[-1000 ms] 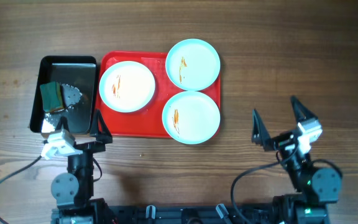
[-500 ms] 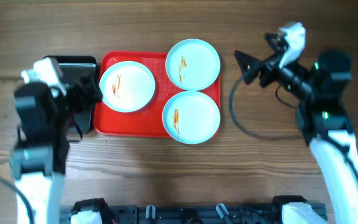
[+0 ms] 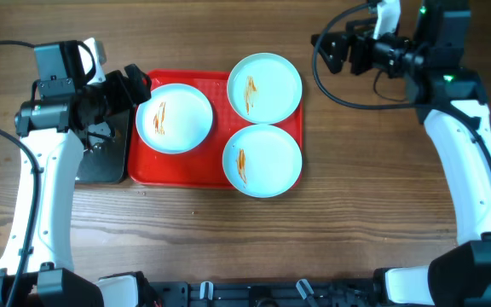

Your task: Clean dirty plates on tray and stack at the side

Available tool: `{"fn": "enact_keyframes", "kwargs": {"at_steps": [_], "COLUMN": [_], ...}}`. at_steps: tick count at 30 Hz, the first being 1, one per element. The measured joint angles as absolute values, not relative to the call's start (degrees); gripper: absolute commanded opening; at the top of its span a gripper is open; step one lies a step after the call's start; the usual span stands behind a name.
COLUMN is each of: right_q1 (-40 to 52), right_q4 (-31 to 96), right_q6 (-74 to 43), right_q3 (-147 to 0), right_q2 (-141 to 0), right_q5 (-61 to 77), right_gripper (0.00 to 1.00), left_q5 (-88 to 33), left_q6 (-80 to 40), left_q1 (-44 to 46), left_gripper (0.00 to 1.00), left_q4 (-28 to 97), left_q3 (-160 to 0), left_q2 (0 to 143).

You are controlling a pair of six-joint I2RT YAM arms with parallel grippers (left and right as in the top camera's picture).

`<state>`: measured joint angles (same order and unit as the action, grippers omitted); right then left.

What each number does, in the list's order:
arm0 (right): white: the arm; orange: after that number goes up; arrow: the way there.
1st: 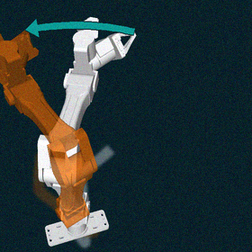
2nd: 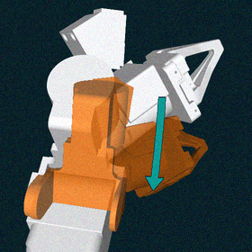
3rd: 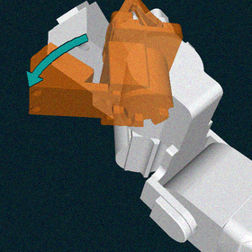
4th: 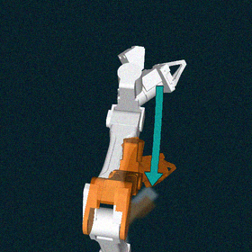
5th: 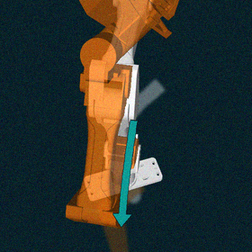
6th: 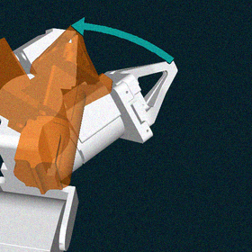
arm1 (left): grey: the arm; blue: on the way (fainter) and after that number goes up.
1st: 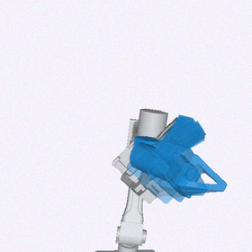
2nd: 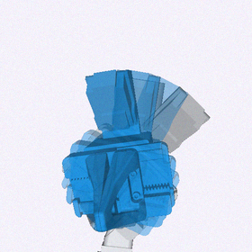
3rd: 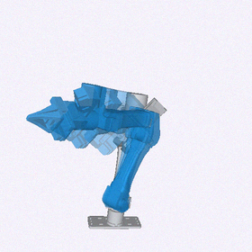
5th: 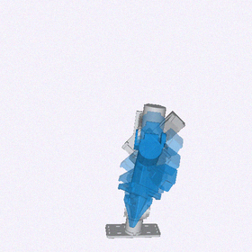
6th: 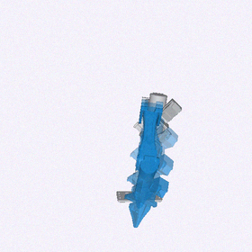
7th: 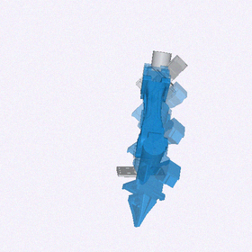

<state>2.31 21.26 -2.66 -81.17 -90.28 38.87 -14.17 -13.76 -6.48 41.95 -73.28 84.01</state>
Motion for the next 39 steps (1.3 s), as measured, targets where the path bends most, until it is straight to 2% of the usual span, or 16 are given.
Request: {"fn": "enact_keyframes", "kwargs": {"at_steps": [7,8,11,15,19,25,28,39], "right_q1": [16.5,18.1,20.4,22.6,26.3,30.2,30.2,30.2], "right_q4": [21.9,20.8,17.3,13.8,9.5,5.5,5.5,7.2], "right_q6": [-6.7,-7.3,-8.0,-8.4,-8.8,-10.3,-10.5,-10.5], "right_q3": [-86.2,-87.1,-87.9,-87.9,-87.9,-87.9,-87.9,-87.9], "right_q2": [-96.2,-97.7,-101.5,-106.8,-111.7,-116.4,-117.2,-117.2], "right_q5": [25.4,24.7,24.4,27.4,28.7,29.1,28.3,26.9], "right_gripper": [0.99,1.0,1.0,0.99,0.99,0.99,0.99,0.98], "left_q5": [-4.9,-1.7,5.2,12.9,16.6,17.5,17.6,17.7], "left_q6": [-25.9,-27.0,-29.0,-29.7,-24.1,-12.6,-10.8,-6.0], "left_q1": [-14.7,-15.6,-15.6,-15.8,-15.9,-16.1,-17.1,-18.2], "left_gripper": [0.94,0.94,0.84,0.83,0.8,0.77,0.72,0.72], "left_q4": [52.3,53.0,53.5,53.3,44.0,32.8,31.4,32.7], "left_q3": [-73.4,-73.4,-73.4,-73.7,-73.7,-73.7,-73.7,-73.7], "left_q2": [84.0,84.0,84.6,91.1,101.2,106.2,107.1,113.1]}}
